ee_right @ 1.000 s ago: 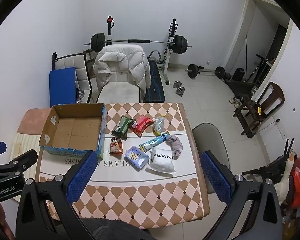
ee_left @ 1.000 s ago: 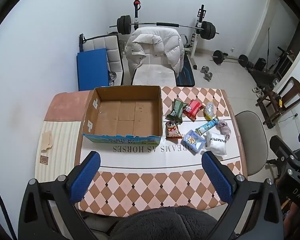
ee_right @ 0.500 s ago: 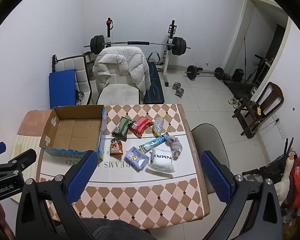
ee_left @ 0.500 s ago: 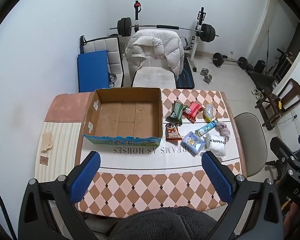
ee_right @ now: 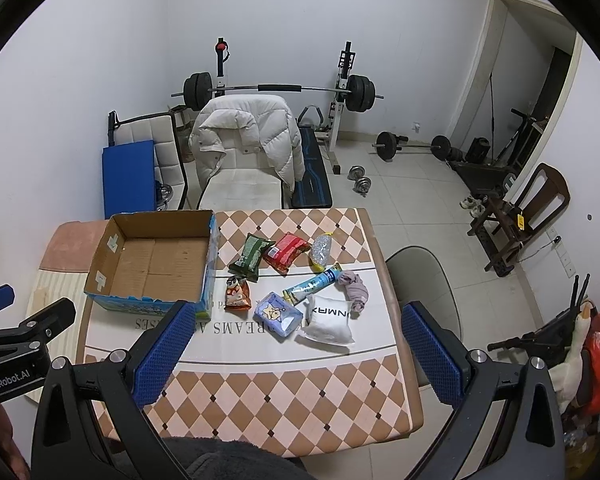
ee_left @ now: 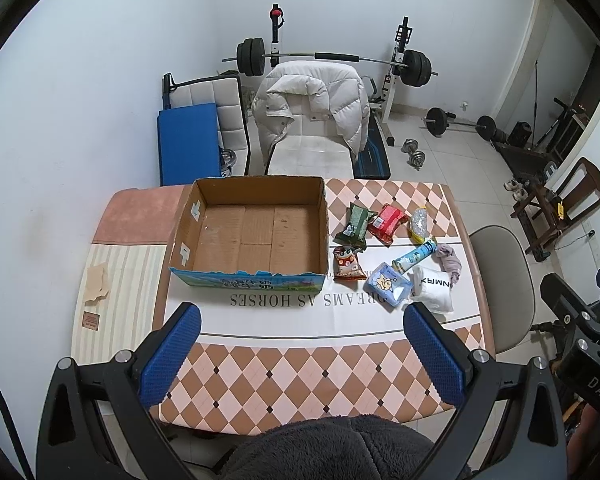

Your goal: Organize soft objects

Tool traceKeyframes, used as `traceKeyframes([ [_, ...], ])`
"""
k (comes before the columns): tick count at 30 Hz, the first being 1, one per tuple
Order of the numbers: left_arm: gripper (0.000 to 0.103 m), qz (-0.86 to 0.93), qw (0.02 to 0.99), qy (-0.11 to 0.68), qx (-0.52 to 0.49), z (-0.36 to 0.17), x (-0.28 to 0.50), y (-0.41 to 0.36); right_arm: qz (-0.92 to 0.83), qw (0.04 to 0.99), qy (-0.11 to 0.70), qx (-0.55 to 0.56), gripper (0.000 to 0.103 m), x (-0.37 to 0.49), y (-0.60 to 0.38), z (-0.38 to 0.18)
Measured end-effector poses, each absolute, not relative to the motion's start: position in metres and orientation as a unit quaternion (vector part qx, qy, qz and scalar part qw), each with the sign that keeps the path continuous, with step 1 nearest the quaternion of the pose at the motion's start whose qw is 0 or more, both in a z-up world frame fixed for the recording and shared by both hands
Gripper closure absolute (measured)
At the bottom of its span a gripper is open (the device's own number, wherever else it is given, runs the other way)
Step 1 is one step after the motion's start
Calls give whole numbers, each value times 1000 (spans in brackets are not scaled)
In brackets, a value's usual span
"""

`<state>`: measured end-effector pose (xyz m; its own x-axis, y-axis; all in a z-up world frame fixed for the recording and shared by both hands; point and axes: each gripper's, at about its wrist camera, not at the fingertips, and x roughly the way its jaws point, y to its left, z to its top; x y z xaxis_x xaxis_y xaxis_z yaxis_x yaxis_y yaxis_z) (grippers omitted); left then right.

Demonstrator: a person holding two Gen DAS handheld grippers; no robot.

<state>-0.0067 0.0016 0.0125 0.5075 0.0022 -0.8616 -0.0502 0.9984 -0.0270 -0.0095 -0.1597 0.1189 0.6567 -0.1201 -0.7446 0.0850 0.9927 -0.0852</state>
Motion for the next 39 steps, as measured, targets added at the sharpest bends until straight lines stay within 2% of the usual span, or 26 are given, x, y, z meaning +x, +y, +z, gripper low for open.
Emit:
traceKeyframes([
  [39,0,16,871,490,-23,16,-13,4,-46,914,402,-16,0,-13,-154,130],
])
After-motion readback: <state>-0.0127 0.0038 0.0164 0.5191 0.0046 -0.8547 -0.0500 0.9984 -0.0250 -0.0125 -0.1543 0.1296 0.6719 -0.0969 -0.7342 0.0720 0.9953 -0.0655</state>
